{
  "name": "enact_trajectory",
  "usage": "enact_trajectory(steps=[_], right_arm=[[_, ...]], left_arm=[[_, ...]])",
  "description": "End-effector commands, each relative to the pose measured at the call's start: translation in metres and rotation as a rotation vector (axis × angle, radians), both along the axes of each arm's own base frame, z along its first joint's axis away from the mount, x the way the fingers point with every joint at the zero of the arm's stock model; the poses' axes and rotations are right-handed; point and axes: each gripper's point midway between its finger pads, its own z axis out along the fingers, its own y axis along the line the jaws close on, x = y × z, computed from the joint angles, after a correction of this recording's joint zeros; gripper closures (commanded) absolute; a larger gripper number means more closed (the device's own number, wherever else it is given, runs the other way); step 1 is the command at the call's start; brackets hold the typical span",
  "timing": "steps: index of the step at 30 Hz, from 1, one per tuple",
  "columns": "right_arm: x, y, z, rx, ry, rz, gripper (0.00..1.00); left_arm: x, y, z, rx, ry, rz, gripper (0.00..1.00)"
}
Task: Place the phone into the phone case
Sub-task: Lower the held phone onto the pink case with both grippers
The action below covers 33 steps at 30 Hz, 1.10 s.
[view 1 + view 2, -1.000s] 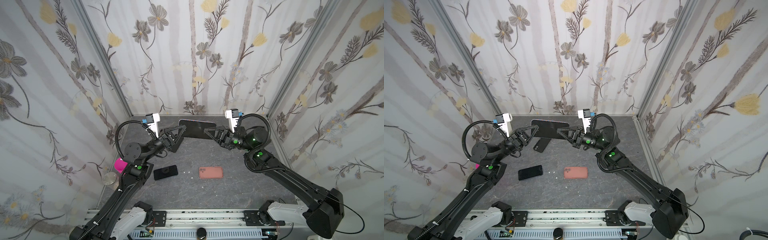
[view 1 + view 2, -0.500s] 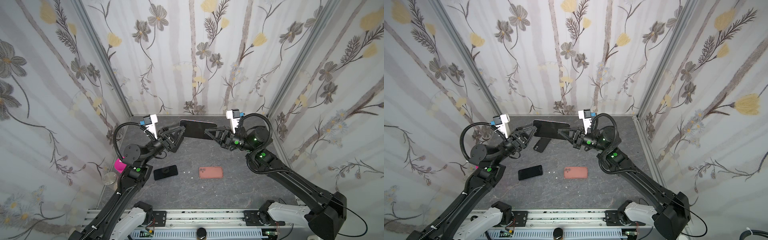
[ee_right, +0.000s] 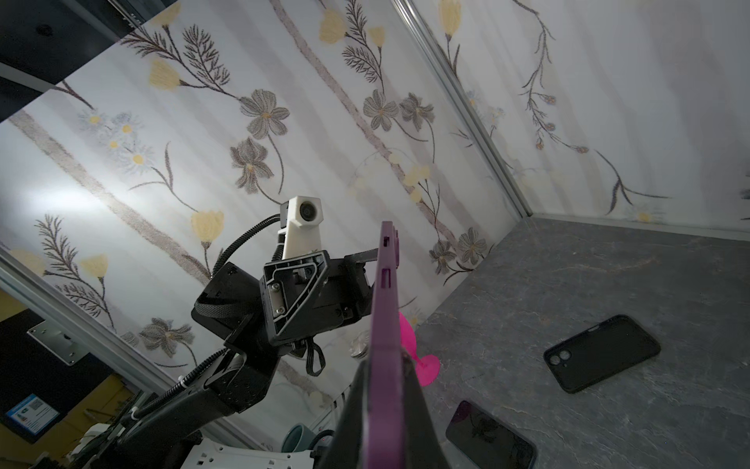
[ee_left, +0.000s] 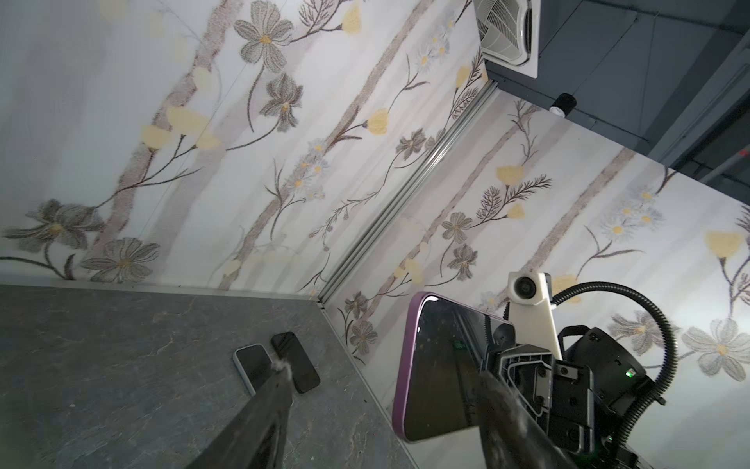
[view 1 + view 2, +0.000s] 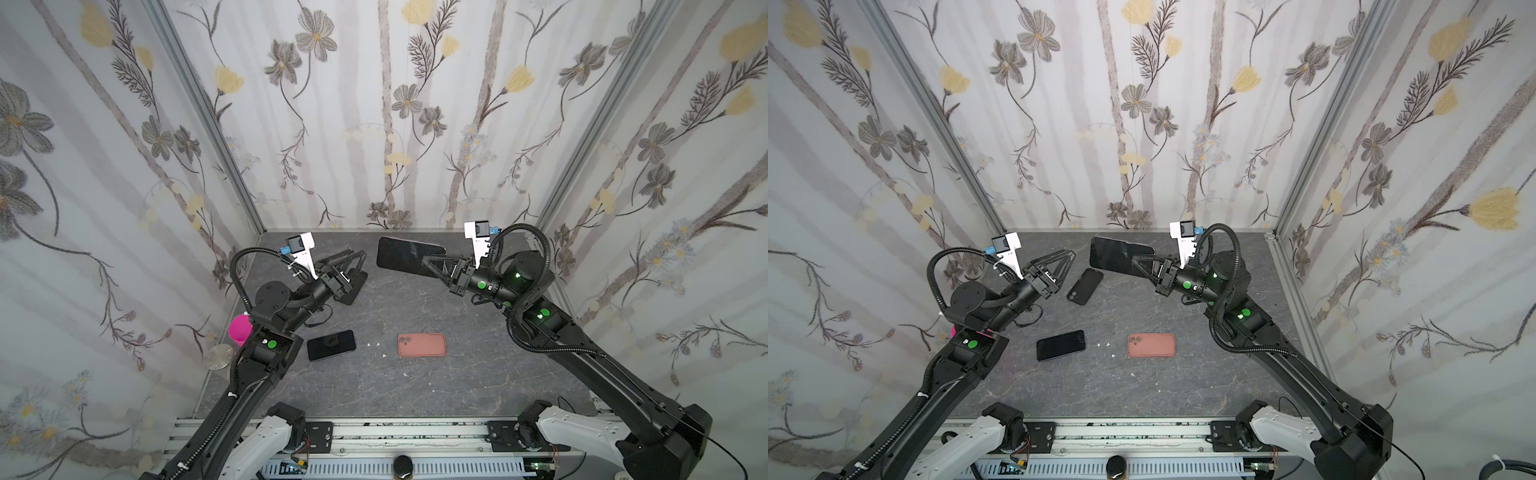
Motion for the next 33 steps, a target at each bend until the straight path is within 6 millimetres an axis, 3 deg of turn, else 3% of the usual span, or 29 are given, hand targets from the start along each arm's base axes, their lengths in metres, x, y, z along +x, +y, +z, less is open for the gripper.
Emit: enact_trajectory(steps=[1,5,13,18,19,20,22,25,33], right_arm=[[0.009,-0.012,-0.009,-0.046,0.004,-0.088,1.0],[0.02,-0.024,-0.048,-0.123,0.104,-0.159,1.0],[0.018,-0.035,-0.131,-0.219,0.337,-0.195,1.0],[0.014,-0.041,-0.18,-0.286,0.453,-0.21,1.0],[0.013,-0.041,-0.182,-0.284,0.465,-0.206,1.0],[0.01,-0.043,-0.203,-0.307,0.507,-0.205,1.0],[0.006,-0.043,-0.222,-0.324,0.559,-0.197,1.0],[-0.001,-0.04,-0.243,-0.331,0.63,-0.151,1.0],[-0.009,-0.033,-0.275,-0.334,0.716,-0.086,1.0]], left_arm=[[0.009,0.005,-0.021,0.053,0.066,0.055,0.3],[0.017,0.002,-0.059,0.094,0.182,0.063,0.32],[0.016,-0.018,-0.139,0.139,0.403,0.021,0.32],[0.01,-0.038,-0.178,0.18,0.514,-0.018,0.32],[0.009,-0.042,-0.185,0.184,0.532,-0.028,0.32],[0.007,-0.046,-0.19,0.187,0.546,-0.035,0.32],[0.005,-0.052,-0.203,0.197,0.576,-0.046,0.32],[0.0,-0.061,-0.222,0.22,0.62,-0.063,0.32],[-0.009,-0.083,-0.258,0.289,0.697,-0.11,0.32]])
